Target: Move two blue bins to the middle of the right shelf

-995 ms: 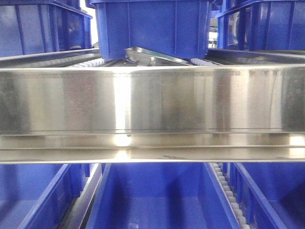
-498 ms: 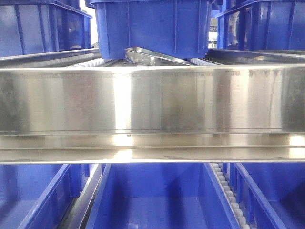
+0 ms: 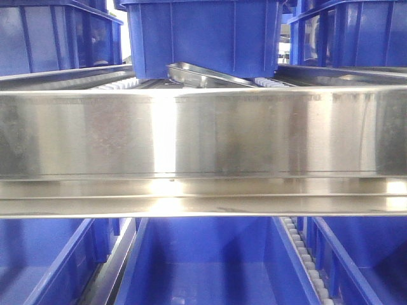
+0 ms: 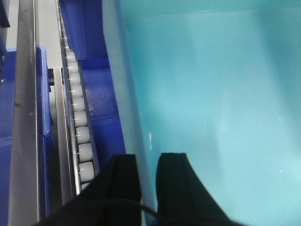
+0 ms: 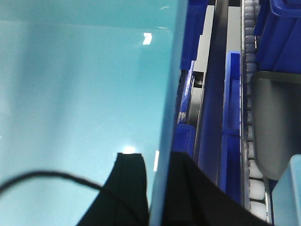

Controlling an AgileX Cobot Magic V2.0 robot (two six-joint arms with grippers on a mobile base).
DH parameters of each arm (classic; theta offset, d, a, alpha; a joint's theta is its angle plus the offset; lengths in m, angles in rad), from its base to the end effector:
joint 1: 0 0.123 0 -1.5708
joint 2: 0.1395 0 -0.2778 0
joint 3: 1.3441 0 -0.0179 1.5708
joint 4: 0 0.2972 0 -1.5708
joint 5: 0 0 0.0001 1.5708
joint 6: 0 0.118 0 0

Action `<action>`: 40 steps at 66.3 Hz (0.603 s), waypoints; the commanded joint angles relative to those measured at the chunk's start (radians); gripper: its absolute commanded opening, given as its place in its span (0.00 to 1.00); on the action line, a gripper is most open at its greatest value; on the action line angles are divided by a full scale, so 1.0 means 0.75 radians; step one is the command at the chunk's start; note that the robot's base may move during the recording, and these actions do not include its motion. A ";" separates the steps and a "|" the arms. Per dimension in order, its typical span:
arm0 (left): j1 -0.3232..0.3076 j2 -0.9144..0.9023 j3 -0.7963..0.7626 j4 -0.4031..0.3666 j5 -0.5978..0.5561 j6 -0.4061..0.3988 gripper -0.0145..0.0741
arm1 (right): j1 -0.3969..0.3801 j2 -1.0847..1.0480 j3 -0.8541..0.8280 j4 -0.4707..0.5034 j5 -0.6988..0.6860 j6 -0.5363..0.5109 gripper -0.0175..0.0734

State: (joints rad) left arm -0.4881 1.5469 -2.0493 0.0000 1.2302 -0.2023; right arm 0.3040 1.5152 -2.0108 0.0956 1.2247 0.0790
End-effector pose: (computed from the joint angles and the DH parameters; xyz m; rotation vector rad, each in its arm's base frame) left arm 0.3212 -0.1705 0.5085 0.3187 2.2153 -0.3801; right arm 0.3363 0.1166 0.5080 -0.2641 2.2123 0.3287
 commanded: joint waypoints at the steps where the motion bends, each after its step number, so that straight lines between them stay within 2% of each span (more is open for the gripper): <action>1: 0.001 -0.019 -0.017 -0.017 -0.034 0.021 0.04 | -0.005 -0.017 -0.017 -0.029 -0.058 -0.023 0.02; 40: 0.001 -0.019 -0.017 -0.010 -0.037 0.021 0.04 | -0.005 -0.017 -0.017 -0.029 -0.058 -0.023 0.02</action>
State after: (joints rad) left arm -0.4881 1.5469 -2.0493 0.0000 1.2302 -0.2023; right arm 0.3040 1.5152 -2.0108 0.0939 1.2247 0.0790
